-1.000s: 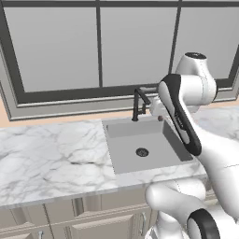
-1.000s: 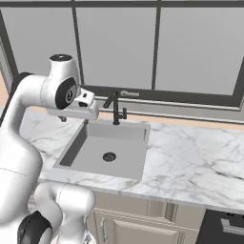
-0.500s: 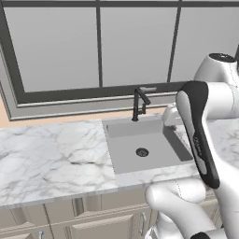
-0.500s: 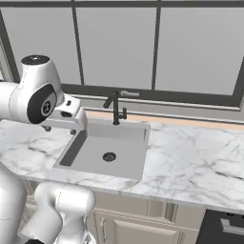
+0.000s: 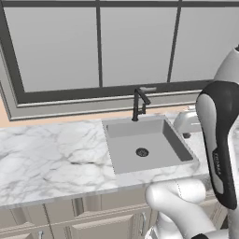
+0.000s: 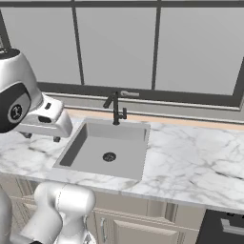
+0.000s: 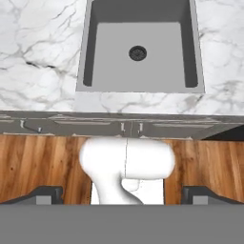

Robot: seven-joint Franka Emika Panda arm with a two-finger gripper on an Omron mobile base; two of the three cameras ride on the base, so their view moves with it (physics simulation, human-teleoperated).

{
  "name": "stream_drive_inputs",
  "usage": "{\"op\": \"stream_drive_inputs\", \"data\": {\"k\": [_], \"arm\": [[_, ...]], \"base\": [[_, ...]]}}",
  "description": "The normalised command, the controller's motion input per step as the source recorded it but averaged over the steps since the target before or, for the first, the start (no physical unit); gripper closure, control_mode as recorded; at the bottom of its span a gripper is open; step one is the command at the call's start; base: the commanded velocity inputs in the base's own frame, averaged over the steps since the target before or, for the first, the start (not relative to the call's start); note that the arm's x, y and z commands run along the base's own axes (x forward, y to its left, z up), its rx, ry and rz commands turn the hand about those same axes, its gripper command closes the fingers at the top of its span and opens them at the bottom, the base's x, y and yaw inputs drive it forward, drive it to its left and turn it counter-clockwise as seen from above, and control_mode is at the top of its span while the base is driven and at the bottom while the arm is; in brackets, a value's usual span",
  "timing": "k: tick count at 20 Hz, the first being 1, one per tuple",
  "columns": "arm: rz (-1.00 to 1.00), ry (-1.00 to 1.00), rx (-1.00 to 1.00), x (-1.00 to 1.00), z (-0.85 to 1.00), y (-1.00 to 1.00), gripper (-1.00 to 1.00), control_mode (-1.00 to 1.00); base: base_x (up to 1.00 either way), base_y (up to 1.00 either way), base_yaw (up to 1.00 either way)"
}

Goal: Navigate to the stove.

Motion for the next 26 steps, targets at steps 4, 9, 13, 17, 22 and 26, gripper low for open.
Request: {"op": "stream_drive_inputs", "data": {"k": [4, 9, 13, 17, 22, 26], "arm": [[0.00, 0.00, 0.00, 0.00, 0.00, 0.00, -1.00, 1.00], [0.00, 0.00, 0.00, 0.00, 0.00, 0.00, -1.00, 1.00], [0.00, 0.00, 0.00, 0.00, 0.00, 0.00, -1.00, 1.00], [0.00, 0.00, 0.00, 0.00, 0.00, 0.00, -1.00, 1.00], [0.00, 0.00, 0.00, 0.00, 0.00, 0.00, -1.00, 1.00], [0.00, 0.00, 0.00, 0.00, 0.00, 0.00, -1.00, 1.00]], "base": [[-0.71, 0.12, 0.14], [-0.62, 0.46, 0.85], [-0.28, 0.22, 1.00], [-0.25, 0.07, 1.00], [-0.22, 0.01, 1.00], [-0.21, 0.00, 1.00]]}}
